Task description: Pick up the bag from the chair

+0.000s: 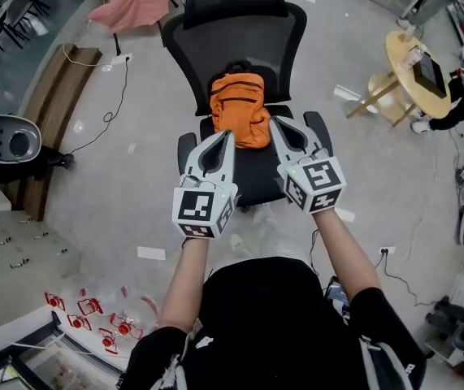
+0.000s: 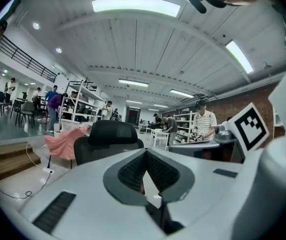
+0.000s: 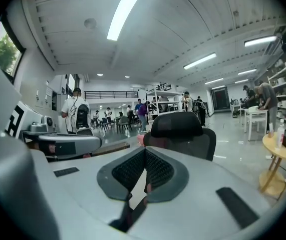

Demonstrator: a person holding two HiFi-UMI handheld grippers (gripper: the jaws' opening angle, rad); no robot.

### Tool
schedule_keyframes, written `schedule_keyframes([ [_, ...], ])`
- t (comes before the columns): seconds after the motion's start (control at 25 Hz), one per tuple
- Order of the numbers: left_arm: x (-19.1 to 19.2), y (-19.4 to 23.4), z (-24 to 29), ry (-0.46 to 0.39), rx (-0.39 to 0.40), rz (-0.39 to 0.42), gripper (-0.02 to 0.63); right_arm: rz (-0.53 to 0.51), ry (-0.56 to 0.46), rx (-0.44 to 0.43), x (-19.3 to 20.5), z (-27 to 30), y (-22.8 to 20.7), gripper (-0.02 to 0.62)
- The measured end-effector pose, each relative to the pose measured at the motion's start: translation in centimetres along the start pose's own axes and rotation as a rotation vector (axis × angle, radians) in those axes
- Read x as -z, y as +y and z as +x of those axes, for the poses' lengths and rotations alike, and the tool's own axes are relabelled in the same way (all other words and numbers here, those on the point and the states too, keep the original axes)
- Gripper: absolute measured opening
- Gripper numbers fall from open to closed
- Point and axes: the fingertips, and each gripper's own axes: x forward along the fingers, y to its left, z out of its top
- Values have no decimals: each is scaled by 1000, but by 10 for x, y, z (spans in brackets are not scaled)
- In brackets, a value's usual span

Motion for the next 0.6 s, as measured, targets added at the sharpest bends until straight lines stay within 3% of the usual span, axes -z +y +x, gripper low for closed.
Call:
schedule_keyframes([
  [0.6,85,68,93,148,-45,-59,3,5,140,-38,60,105,-58,-2],
])
